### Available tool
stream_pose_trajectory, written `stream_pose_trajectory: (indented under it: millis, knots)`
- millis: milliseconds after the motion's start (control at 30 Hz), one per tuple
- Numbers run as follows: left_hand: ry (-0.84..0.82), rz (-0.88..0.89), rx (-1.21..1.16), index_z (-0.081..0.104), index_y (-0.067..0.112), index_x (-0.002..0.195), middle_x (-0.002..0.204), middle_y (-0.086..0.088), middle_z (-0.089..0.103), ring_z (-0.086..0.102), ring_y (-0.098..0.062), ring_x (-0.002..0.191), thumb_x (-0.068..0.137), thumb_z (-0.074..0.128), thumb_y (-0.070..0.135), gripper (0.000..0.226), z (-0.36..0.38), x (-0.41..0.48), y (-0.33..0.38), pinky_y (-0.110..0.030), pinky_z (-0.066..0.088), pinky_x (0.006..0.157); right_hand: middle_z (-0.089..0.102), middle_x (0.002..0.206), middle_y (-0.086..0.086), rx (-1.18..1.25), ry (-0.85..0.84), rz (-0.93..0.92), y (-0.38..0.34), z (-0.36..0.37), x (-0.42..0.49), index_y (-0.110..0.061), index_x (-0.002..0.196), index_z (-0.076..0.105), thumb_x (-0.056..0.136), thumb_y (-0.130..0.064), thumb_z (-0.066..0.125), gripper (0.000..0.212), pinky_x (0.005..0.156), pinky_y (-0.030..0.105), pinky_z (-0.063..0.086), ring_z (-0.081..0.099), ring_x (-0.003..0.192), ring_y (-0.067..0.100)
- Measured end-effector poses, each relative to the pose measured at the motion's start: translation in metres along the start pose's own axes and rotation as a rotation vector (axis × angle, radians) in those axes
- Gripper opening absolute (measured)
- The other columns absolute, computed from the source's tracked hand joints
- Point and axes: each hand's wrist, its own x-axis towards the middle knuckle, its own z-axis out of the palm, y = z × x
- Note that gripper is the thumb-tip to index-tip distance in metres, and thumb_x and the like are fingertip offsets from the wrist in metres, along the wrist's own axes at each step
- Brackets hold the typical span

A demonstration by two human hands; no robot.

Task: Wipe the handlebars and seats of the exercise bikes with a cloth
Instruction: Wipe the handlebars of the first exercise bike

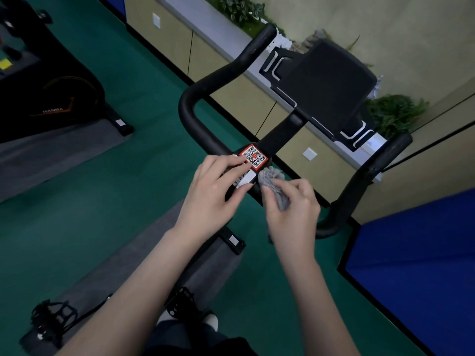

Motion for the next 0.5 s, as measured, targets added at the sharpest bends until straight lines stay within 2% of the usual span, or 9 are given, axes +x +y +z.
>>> stream_pose_trajectory:
  millis: [67, 100, 133, 200, 367, 500]
  knots:
    - [0.006, -0.006, -0.011, 0.067, 0.006, 0.115, 0.117, -0.004, 0.063, 0.054, -0.026, 0.106, 0.085, 0.070, 0.017, 0.032, 0.001, 0.000, 0.000, -0.043, 0.044, 0.091, 0.055, 0.087, 0.006, -0.064, 0.046, -0.031, 0.005, -0.004, -0.014, -0.001, 0.095, 0.073, 0.080, -0.006, 0.074, 0.016, 0.068, 0.027, 0.053, 0.047, 0.069, 0.004]
    - [0.010, -0.010, -0.017, 0.067, 0.006, 0.115, 0.117, -0.004, 0.063, 0.054, -0.026, 0.107, 0.085, 0.070, 0.016, 0.032, 0.001, 0.000, 0.001, -0.042, 0.044, 0.092, 0.057, 0.087, 0.008, -0.080, 0.086, -0.044, 0.006, -0.004, -0.021, 0.000, 0.094, 0.073, 0.078, -0.003, 0.075, 0.016, 0.070, 0.023, 0.053, 0.048, 0.069, 0.004]
    - [0.013, -0.012, -0.024, 0.067, 0.006, 0.115, 0.117, -0.004, 0.063, 0.053, -0.025, 0.107, 0.085, 0.070, 0.016, 0.032, 0.001, 0.000, 0.000, -0.041, 0.043, 0.093, 0.058, 0.086, 0.010, -0.079, 0.133, -0.052, 0.006, -0.002, -0.027, 0.001, 0.093, 0.073, 0.077, 0.000, 0.075, 0.016, 0.072, 0.013, 0.048, 0.049, 0.073, 0.007]
    - [0.009, -0.010, -0.040, 0.067, 0.006, 0.115, 0.116, -0.003, 0.063, 0.052, -0.023, 0.108, 0.085, 0.070, 0.016, 0.032, -0.001, 0.000, -0.001, -0.038, 0.042, 0.095, 0.060, 0.083, 0.014, -0.045, 0.214, -0.049, 0.001, 0.008, -0.032, 0.003, 0.091, 0.072, 0.076, 0.002, 0.075, 0.016, 0.075, 0.004, 0.039, 0.051, 0.079, 0.010]
    - [-0.056, 0.018, -0.078, 0.065, 0.007, 0.118, 0.119, -0.002, 0.061, 0.050, -0.020, 0.112, 0.087, 0.067, 0.019, 0.033, -0.009, 0.002, -0.007, -0.034, 0.040, 0.099, 0.061, 0.083, 0.018, 0.096, 0.267, -0.021, -0.015, 0.036, -0.025, 0.006, 0.093, 0.071, 0.078, 0.002, 0.073, 0.015, 0.076, 0.001, 0.036, 0.054, 0.082, 0.012]
    - [-0.082, 0.027, -0.084, 0.066, 0.006, 0.117, 0.120, -0.003, 0.061, 0.051, -0.022, 0.112, 0.086, 0.068, 0.016, 0.033, -0.011, 0.002, -0.007, -0.036, 0.041, 0.099, 0.059, 0.083, 0.017, 0.041, 0.295, -0.032, -0.004, 0.028, -0.036, 0.005, 0.093, 0.071, 0.078, 0.005, 0.071, 0.016, 0.077, -0.003, 0.034, 0.051, 0.081, 0.008]
